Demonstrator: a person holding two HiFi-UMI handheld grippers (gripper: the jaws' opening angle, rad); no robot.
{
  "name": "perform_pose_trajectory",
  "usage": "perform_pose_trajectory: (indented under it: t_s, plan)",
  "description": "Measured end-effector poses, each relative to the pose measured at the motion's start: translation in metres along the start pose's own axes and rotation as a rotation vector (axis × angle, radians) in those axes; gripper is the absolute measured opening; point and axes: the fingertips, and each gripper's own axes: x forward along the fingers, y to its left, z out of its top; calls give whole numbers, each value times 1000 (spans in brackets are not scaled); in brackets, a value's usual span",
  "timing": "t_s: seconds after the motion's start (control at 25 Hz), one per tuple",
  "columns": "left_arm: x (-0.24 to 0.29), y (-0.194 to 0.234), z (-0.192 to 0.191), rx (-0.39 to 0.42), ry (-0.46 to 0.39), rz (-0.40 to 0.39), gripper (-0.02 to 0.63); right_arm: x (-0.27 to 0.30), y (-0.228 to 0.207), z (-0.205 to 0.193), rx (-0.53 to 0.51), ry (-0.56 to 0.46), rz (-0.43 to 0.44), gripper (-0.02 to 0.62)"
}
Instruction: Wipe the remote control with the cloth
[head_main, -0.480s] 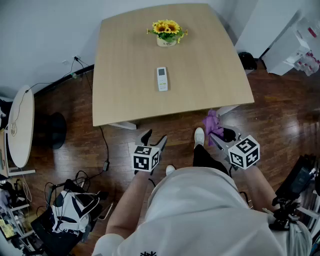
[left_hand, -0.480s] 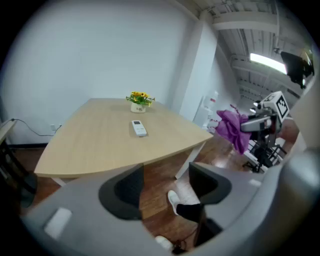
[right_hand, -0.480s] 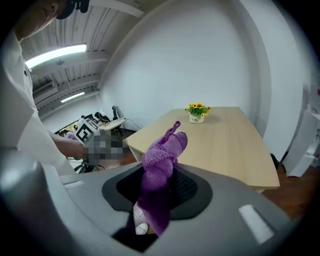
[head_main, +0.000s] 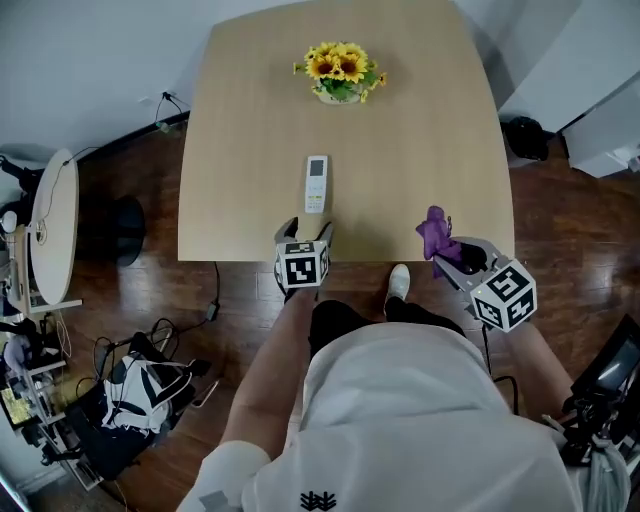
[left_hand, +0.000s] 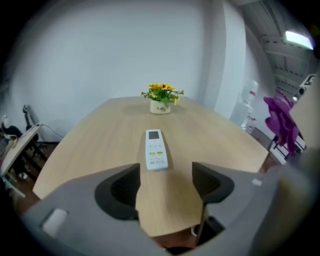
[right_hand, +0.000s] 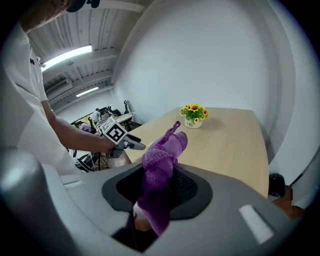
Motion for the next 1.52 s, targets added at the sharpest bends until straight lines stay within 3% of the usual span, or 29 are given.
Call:
perform_pose_trajectory:
  t_s: [0.2,0.4,0.6,1.04,1.52]
  plan:
    - [43,12,11,-56,-1,48,357,1,-25,-3,19,37,4,127]
    - [83,25,15,11,-17,107,360,-1,-39,2,63,50,-33,127]
    - [103,34,13,-6,-12,143,363,4,-40,3,73,93,-50,127]
    - [105,22,16,10,-66,37,276,29,-27,13,69,134,-35,127]
    - [68,0,43,196,-119,-125,273,49,-27,36,51,101,-37,127]
